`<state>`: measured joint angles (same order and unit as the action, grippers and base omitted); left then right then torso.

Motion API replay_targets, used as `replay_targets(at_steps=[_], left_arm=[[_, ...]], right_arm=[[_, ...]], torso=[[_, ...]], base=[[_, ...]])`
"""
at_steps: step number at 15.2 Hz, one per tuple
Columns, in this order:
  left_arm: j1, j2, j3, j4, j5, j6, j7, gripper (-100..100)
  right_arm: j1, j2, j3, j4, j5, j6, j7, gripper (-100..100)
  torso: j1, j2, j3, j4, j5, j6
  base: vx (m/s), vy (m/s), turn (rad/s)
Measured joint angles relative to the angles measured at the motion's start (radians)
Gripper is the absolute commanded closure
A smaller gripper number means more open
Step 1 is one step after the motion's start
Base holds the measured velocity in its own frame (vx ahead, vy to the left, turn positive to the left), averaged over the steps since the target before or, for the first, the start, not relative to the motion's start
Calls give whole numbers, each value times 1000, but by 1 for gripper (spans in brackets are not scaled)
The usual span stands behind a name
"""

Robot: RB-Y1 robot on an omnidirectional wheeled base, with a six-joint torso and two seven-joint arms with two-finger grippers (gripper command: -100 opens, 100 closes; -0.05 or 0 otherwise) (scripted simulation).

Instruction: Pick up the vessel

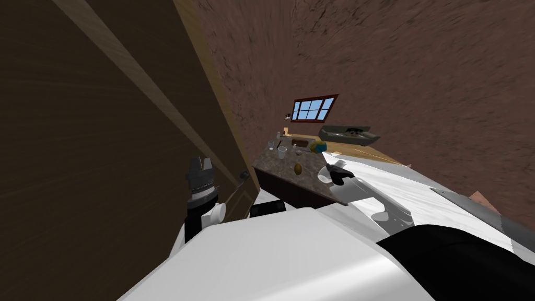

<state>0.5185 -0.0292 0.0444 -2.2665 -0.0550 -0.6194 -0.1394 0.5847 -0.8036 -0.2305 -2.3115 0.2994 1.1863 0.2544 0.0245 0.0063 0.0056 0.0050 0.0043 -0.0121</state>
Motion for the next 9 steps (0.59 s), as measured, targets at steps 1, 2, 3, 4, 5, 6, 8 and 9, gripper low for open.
replay_targets(at_steps=[1,2,3,4,5,6,8,9], left_arm=[[0,0,-1,0,0,0,0,0],[0,1,-2,1,-1,0,1,0],[0,1,-3,1,-1,1,1,0],[0,1,-4,2,-1,1,1,0],[0,1,-4,2,-1,1,1,0],[0,1,-4,2,-1,1,1,0],[0,1,-4,2,-1,1,1,0],[0,1,-4,2,-1,1,1,0]], right_arm=[[0,-3,-1,0,3,14,2,-100],[3,-5,-1,0,8,27,3,-100],[5,-9,-4,-1,8,40,5,-100],[5,-10,-5,-1,7,46,6,-100],[0,-8,-4,12,5,41,6,-100],[-3,-6,-5,27,1,31,6,-100],[-12,1,-2,56,0,13,5,-100],[-17,3,-1,67,0,6,5,-100]], torso=[[2,1,0,0,0,-1],[3,1,1,0,0,-1],[4,2,1,1,0,-2],[5,2,2,1,0,-2],[4,2,1,1,0,-2],[2,1,1,1,-1,-2],[-5,0,0,-1,-4,-2],[-6,0,-1,-1,-6,-2]], base=[[10,2,93],[10,2,83],[6,-1,30],[20,-28,17],[26,-54,33],[13,-69,18],[-9,-42,46],[-14,-16,48]])
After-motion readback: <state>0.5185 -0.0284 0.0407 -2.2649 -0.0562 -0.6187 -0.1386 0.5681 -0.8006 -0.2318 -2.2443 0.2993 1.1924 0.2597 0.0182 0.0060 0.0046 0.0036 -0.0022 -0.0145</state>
